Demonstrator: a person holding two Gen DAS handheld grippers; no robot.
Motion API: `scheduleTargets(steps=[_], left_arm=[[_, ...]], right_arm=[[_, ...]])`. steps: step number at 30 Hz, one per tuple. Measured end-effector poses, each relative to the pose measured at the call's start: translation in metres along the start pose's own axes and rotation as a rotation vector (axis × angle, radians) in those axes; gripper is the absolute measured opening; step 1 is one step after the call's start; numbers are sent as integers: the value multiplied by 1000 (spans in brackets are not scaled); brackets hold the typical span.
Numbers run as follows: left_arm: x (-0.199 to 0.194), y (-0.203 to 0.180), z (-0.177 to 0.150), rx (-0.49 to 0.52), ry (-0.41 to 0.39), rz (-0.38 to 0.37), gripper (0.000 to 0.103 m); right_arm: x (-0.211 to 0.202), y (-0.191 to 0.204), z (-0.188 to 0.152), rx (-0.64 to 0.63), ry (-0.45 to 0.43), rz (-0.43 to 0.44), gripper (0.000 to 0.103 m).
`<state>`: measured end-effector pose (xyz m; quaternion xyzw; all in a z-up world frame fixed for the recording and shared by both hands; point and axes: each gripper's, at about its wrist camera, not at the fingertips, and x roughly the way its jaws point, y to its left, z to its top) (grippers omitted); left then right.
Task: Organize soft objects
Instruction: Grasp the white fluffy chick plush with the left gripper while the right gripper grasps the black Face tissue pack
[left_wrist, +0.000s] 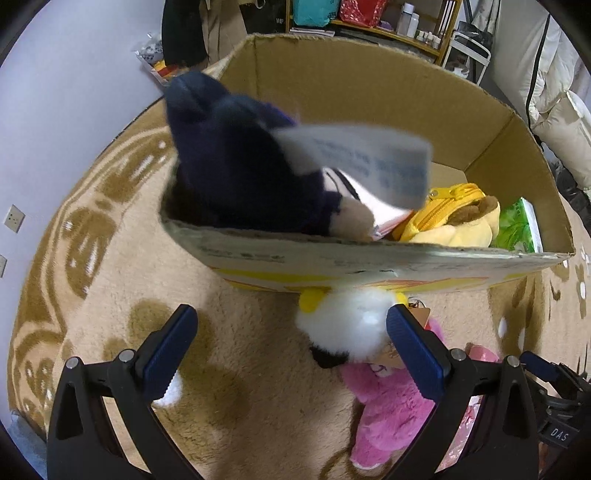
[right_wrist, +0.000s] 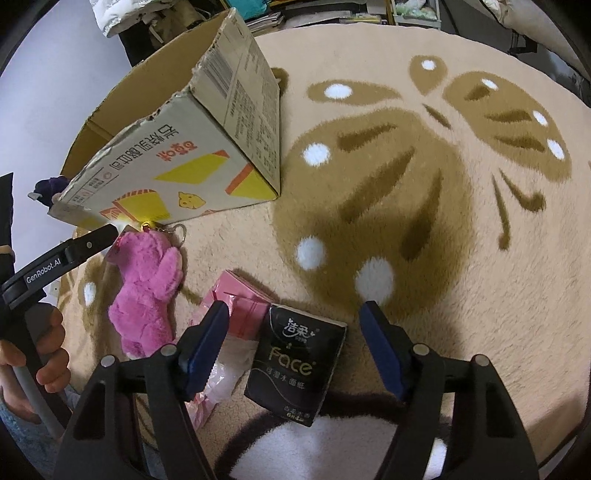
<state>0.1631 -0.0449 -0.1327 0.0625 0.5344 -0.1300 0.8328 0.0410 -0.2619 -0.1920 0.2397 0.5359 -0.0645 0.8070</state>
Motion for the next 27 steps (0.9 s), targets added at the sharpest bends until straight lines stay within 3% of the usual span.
scheduleTargets(steps=[6, 15, 22, 27], left_arm=[[12, -2, 2, 12, 22, 13, 101], [30, 11, 10, -59, 74, -16, 100], [34, 14, 14, -36, 86, -45, 70], [36, 8, 9, -30, 97, -76, 48]], right_arm=[[5, 3, 0, -13, 18, -10, 77], [15, 15, 0, -28, 36, -32, 77], [17, 13, -3, -17, 36, -48, 65], [11, 8, -2, -5, 19, -50, 65]])
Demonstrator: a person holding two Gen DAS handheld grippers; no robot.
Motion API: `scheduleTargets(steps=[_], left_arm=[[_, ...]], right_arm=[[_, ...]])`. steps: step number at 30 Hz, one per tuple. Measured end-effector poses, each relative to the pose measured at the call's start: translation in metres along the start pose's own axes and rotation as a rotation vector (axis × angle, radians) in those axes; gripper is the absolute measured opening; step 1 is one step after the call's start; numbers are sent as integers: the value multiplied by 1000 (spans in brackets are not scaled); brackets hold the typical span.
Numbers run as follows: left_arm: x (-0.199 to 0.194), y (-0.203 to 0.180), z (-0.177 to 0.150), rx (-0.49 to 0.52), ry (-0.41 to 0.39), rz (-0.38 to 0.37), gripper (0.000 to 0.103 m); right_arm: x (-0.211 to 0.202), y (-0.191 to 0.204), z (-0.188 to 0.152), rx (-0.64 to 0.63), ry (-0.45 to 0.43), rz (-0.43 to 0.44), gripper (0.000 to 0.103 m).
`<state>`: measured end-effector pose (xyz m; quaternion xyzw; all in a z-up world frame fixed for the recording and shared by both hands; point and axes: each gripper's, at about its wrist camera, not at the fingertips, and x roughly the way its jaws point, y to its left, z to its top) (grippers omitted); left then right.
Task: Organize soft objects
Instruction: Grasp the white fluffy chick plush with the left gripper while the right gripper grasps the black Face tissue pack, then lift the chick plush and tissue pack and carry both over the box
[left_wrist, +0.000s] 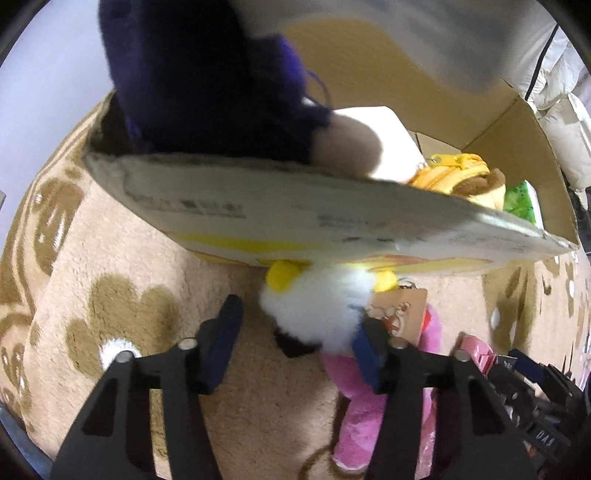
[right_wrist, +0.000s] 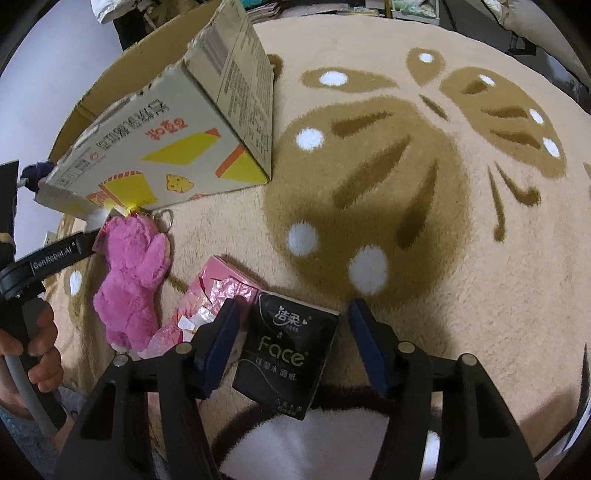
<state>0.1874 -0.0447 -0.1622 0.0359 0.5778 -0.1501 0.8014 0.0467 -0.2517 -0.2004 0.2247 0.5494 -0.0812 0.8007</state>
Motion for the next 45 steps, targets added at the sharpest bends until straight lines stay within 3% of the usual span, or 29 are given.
scheduleTargets(steps=[2, 5, 7, 11, 18, 27, 30, 32, 37, 41, 45], left_arm=[[1, -1, -1, 10, 1, -9, 36], [-2, -6, -1, 35, -12, -2, 32], [-5, -9, -8, 50, -27, 19, 32], [-11, -8, -18, 47, -51, 44, 31], [-34, 5, -33, 23, -123, 74, 32], [-71, 1, -45, 16, -180, 116, 32], [-93, 1, -54, 18, -215, 122, 32], [-99, 2, -53, 16, -235, 127, 32], [-114, -5, -53, 7, -276, 166, 32], [-127, 1, -58, -15, -317, 185, 32], [-138, 4, -63, -18, -350, 213, 32]], right_arm=[[-6, -3, -1, 14, -20, 20, 65], [-3, -7, -1, 36, -9, 12, 63], [-3, -11, -1, 47, -7, 14, 57], [-12, -16, 1, 59, -42, 18, 57], [-4, -25, 0, 73, 18, 12, 56], [6, 2, -7, 5, 35, -5, 57], [5, -2, -7, 19, 25, 19, 46], [0, -4, -6, 40, -5, 65, 29], [-17, -6, -2, 12, -76, 109, 25], [-39, 5, -3, -51, -174, 90, 25], [-66, 15, -2, -90, -291, 131, 25]])
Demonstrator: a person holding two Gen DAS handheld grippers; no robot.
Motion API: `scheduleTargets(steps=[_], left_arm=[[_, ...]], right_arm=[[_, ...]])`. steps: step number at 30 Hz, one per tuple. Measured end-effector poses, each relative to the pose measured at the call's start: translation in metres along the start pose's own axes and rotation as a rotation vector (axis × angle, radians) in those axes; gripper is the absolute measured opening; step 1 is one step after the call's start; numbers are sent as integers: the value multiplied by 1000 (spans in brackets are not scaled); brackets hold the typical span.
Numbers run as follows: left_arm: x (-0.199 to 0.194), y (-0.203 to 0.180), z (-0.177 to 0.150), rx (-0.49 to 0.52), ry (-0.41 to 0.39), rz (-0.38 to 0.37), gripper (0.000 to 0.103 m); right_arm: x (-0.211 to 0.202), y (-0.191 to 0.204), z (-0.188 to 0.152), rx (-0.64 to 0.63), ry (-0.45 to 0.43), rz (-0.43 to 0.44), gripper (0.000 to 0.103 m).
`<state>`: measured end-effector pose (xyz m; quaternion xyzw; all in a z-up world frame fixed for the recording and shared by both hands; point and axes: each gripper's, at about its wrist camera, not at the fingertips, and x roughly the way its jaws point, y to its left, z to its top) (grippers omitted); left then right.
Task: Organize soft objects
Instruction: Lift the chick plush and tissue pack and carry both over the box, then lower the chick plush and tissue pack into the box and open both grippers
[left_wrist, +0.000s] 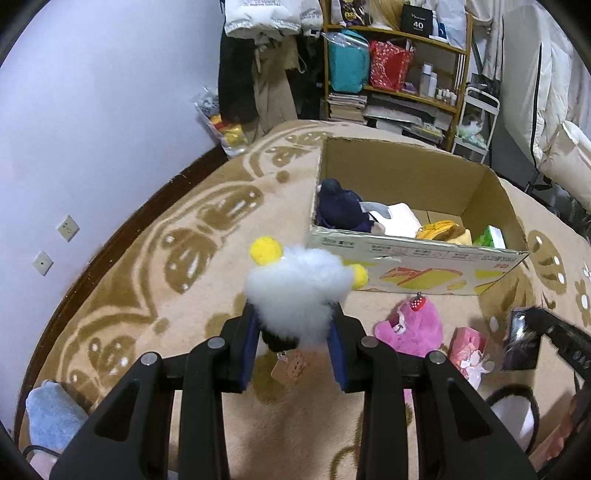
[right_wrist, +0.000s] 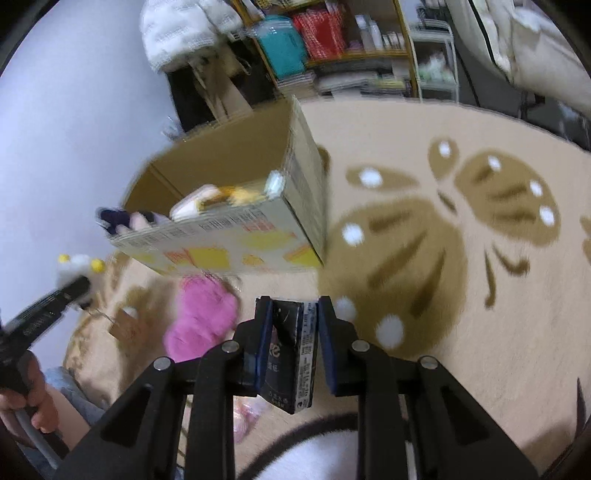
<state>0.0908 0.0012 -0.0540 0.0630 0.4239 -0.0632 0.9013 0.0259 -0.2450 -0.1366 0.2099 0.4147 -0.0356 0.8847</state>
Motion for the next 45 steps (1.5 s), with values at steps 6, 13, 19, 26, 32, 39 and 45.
scheduleTargets(steps=[6, 13, 19, 26, 32, 39, 45], left_arm=[[-16, -2, -7, 28, -38, 31, 32], [-38, -2, -5, 38, -109, 28, 32], [-53, -6, 9, 66, -178, 48, 32], [-60, -20, 29, 118, -244, 59, 32], [-49, -30, 49, 136, -277, 62, 32], [-24, -44, 69, 149, -262, 38, 32], [-12, -58, 82, 179, -272, 45, 32]], right_arm=[[-31, 17, 8, -62, -116, 22, 25], [-54, 32, 27, -108, -203, 37, 25], [-67, 40, 48, -148, -265, 33, 25], [-62, 46, 72, -192, -293, 25, 25], [-44, 53, 90, -231, -272, 7, 25], [-27, 55, 108, -257, -271, 3, 25], [-12, 59, 120, -286, -272, -4, 25]])
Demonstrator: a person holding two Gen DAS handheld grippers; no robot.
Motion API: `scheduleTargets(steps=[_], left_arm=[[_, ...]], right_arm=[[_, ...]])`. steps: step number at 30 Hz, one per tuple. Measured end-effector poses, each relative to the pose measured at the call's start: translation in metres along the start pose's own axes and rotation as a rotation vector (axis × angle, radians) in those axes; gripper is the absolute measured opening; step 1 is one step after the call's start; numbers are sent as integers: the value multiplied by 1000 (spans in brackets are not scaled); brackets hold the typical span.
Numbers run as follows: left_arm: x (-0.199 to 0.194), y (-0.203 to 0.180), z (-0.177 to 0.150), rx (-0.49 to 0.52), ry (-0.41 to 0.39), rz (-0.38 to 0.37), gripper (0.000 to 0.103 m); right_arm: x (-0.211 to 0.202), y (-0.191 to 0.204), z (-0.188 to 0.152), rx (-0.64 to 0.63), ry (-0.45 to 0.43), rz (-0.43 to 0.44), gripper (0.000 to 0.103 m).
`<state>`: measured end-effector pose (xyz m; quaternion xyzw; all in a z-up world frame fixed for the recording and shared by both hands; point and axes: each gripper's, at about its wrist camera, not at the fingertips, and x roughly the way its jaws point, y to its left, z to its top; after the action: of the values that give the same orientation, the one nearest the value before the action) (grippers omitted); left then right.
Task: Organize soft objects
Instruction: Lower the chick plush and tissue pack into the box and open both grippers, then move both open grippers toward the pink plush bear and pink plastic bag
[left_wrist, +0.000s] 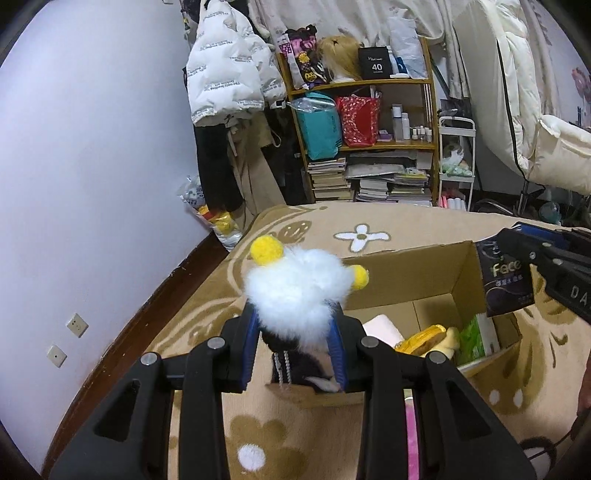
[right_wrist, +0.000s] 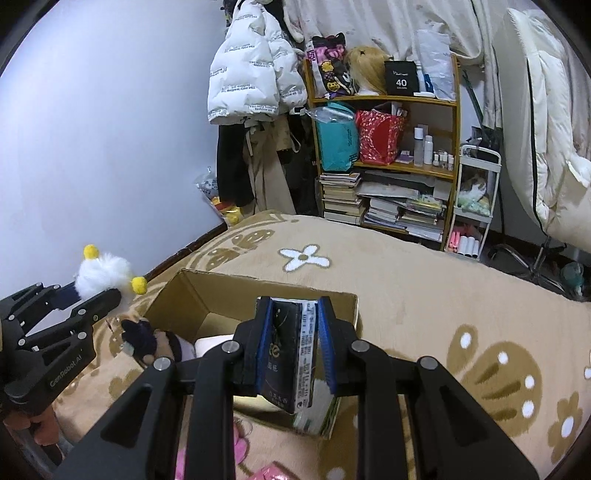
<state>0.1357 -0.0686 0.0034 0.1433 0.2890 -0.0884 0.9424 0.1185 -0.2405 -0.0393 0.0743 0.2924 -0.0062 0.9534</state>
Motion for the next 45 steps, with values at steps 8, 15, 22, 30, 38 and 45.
scheduleTargets(steps=[8, 15, 22, 30, 38, 45], left_arm=[[30, -21, 3, 39, 30, -38, 35], [47, -31, -1, 62, 86, -59, 57], [44, -19, -3, 24, 109, -34, 80], [15, 5, -2, -18, 74, 2, 98], [-14, 21, -20, -42, 91, 6, 98], [-34, 29, -33, -66, 112, -1, 98]], right_arm=[[29, -4, -9, 16, 63, 14, 25], [42, -10, -20, 42, 104, 36, 27], [34, -10, -16, 47, 111, 54, 70], [9, -8, -20, 82, 110, 41, 102], [-19, -8, -32, 118, 108, 45, 103], [-40, -6, -46, 155, 114, 54, 103]])
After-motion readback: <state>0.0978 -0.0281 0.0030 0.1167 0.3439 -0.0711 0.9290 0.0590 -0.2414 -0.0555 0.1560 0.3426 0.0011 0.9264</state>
